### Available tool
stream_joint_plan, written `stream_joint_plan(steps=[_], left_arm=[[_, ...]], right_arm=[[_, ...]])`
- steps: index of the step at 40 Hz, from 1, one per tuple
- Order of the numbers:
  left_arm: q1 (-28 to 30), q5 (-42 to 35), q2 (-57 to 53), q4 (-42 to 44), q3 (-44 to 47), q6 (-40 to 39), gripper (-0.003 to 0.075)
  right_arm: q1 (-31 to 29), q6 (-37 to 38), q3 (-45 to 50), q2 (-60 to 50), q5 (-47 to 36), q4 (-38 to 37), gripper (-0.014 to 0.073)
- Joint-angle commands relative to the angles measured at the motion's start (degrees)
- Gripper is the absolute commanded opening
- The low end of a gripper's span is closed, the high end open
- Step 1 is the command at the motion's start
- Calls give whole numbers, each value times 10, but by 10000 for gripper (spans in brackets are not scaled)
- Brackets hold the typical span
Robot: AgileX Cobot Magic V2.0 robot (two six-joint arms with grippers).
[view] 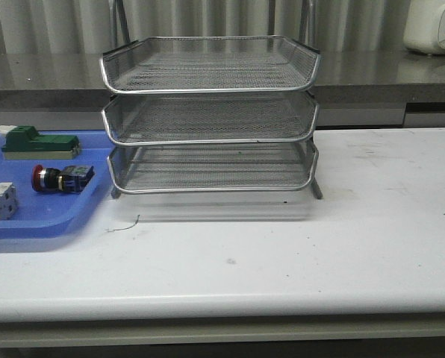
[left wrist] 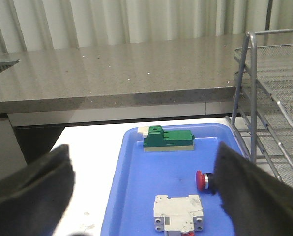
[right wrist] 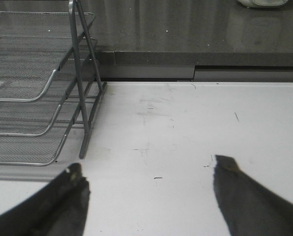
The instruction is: Place button on rack with both arms
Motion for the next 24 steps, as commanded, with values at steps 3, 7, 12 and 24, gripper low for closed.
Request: stream_joint_plan(steps=[3, 7, 12, 24], left_arm=[[1, -42, 7, -2, -19, -2, 692], [1, -42, 7, -2, -19, -2, 666], [1, -42, 7, -2, -19, -2, 636], [1, -42, 7, -2, -19, -2, 554]], right_arm=[[-4, -3, -20, 8, -40, -5, 661], [-4, -3, -20, 8, -39, -5, 661], [-4, -3, -20, 8, -39, -5, 661], [-4, -3, -20, 8, -48, 6, 661]])
